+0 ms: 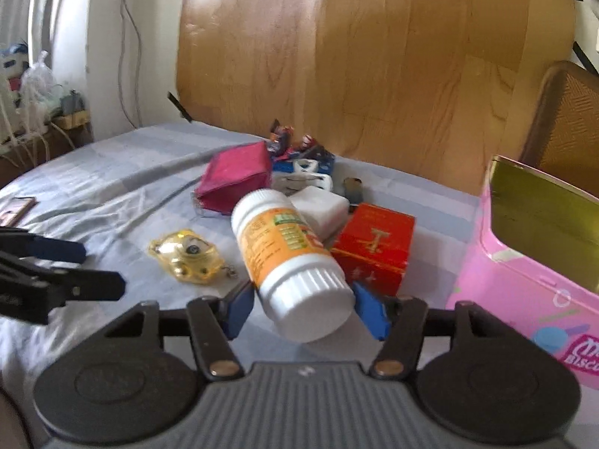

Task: Organize rigid objects
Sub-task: 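Carry the white pill bottle in the right gripper and drop it into the pink tin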

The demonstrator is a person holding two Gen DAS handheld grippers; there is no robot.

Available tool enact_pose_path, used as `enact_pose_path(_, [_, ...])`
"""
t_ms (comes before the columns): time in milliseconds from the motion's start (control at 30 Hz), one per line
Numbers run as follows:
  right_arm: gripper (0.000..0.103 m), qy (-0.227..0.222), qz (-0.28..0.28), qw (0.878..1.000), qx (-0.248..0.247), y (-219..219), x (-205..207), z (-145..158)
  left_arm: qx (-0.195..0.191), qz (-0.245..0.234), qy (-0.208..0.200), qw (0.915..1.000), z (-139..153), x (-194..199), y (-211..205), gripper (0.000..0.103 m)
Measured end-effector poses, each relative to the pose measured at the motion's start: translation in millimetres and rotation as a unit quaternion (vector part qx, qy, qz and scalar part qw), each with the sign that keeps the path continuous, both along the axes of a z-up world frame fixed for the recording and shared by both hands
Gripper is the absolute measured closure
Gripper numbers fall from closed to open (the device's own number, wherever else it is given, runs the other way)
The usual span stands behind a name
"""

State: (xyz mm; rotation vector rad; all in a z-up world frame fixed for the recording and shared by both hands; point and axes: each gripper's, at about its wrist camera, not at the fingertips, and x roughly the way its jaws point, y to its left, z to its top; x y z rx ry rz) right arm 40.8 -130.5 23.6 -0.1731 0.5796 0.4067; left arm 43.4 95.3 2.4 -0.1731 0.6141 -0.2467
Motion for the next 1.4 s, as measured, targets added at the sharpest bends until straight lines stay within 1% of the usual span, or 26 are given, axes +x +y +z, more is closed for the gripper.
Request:
enact_pose_path(100, [0.050, 0.003, 0.025, 1.000, 0.002, -17, -26, 4, -0.039, -0.030, -0.007, 0.9988, 3, -3, 4, 0.014])
enact_pose_path(167, [0.050, 0.005, 0.038, 0.999, 0.000, -35, -46, 6, -0.051, -0.065, -0.015, 0.9964, 8, -7, -4, 0.014])
enact_pose_path(233, [0.050, 0.018, 0.046, 0.999, 0.009, -60, -65, 7, -0.062, -0.115, -0.025, 0.9911, 17, -9, -22, 0.014])
enact_pose_path(300, [0.049, 0.038, 0.051, 0.998, 0.021, -86, -81, 6, -0.071, -0.175, -0.034, 0.9814, 25, -10, -48, 0.014])
enact_pose_path(367, [0.049, 0.036, 0.034, 0.999, 0.023, -108, -94, 5, -0.063, -0.226, -0.038, 0.9713, 29, -9, -79, 0.014])
enact_pose_path(400, [0.046, 0.030, 0.016, 0.999, 0.020, -114, -100, 4, -0.052, -0.242, -0.038, 0.9681, 29, -8, -95, 0.014])
enact_pose_path(467, [0.045, 0.018, -0.018, 1.000, 0.018, -125, -106, 3, -0.029, -0.267, -0.032, 0.9628, 26, -2, -122, 0.014])
enact_pose_path(533, [0.045, 0.016, -0.026, 0.999, 0.026, -130, -109, 1, -0.024, -0.282, -0.014, 0.9589, 20, 4, -140, 0.014])
enact_pose_path(567, [0.045, 0.015, -0.026, 0.999, 0.028, -131, -109, -1, -0.024, -0.288, -0.002, 0.9574, 17, 7, -147, 0.021])
enact_pose_path(633, [0.045, 0.014, -0.024, 0.999, 0.030, -129, -105, -3, -0.034, -0.305, 0.013, 0.9516, 14, 10, -156, 0.025])
enact_pose_path(667, [0.043, 0.015, -0.021, 0.999, 0.034, -128, -104, -5, -0.030, -0.300, 0.010, 0.9536, 15, 9, -159, 0.025])
enact_pose_path(700, [0.045, 0.016, -0.025, 0.999, 0.035, -127, -101, -7, -0.020, -0.294, 0.005, 0.9557, 17, 8, -162, 0.026])
enact_pose_path(733, [0.058, 0.013, -0.032, 0.999, 0.032, -128, -99, -9, -0.011, -0.291, -0.001, 0.9567, 21, 6, -165, 0.030])
enact_pose_path(767, [0.064, 0.008, -0.039, 0.999, 0.032, -129, -96, -8, -0.009, -0.289, -0.005, 0.9572, 25, 8, -166, 0.030])
enact_pose_path(833, [0.065, -0.005, -0.053, 0.997, 0.051, -139, -91, 0, -0.016, -0.293, -0.010, 0.9558, 38, 17, -172, 0.030])
enact_pose_path(933, [0.065, -0.035, -0.073, 0.994, 0.078, -157, -78, 20, -0.016, -0.292, -0.049, 0.9550, 62, 30, -188, 0.030])
enact_pose_path(1000, [0.064, -0.062, -0.088, 0.991, 0.081, -165, -69, 32, -0.013, -0.293, -0.082, 0.9526, 78, 39, -203, 0.030])
enact_pose_path(1067, [0.063, -0.095, -0.109, 0.987, 0.076, -172, -61, 42, -0.012, -0.296, -0.097, 0.9503, 85, 52, -221, 0.030])
enact_pose_path(1133, [0.061, -0.110, -0.131, 0.982, 0.077, -182, -47, 47, -0.014, -0.297, -0.098, 0.9499, 83, 67, -237, 0.030])
enact_pose_path(1200, [0.061, -0.103, -0.152, 0.979, 0.084, -194, -31, 44, -0.016, -0.295, -0.079, 0.9521, 73, 81, -254, 0.030])
enact_pose_path(1267, [0.061, -0.098, -0.179, 0.976, 0.080, -203, -19, 38, -0.025, -0.290, -0.056, 0.9550, 61, 94, -266, 0.030])
enact_pose_path(1333, [0.061, -0.083, -0.204, 0.973, 0.075, -209, -8, 31, -0.020, -0.276, -0.049, 0.9596, 57, 100, -277, 0.029])
enact_pose_path(1400, [0.061, -0.080, -0.234, 0.967, 0.065, -213, -2, 26, -0.013, -0.260, -0.044, 0.9645, 55, 100, -279, 0.029])
